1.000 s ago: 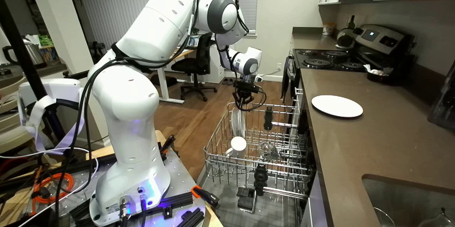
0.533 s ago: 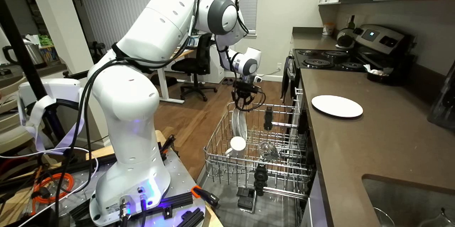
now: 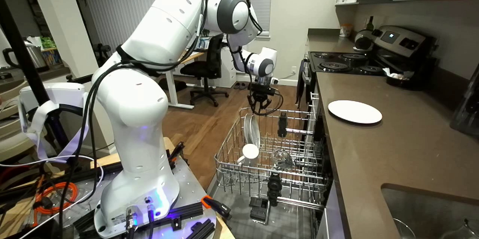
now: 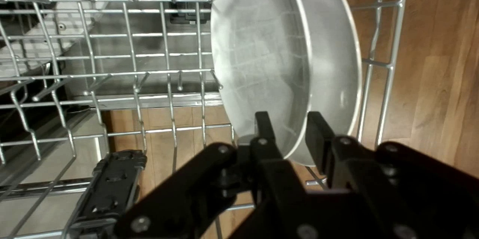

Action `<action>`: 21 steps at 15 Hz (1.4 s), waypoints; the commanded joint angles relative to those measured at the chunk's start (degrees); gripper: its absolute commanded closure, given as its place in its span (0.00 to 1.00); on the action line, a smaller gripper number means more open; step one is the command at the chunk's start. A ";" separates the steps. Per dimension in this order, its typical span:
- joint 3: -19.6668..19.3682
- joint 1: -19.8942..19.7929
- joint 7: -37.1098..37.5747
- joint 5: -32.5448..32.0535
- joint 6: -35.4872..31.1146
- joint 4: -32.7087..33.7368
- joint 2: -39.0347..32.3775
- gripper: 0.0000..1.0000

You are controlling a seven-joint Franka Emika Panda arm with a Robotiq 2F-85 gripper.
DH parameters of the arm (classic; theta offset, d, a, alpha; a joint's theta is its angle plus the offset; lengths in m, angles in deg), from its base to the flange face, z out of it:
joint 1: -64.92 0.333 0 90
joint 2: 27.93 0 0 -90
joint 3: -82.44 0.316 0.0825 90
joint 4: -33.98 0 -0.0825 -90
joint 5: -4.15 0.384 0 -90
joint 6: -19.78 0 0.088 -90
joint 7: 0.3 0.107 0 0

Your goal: Take the two white plates one after the other and put them vertically in the dishwasher then move the glass bottle to the right

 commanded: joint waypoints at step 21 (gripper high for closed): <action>-11.56 -0.87 26.31 -0.79 -23.13 -31.28 19.96 0.00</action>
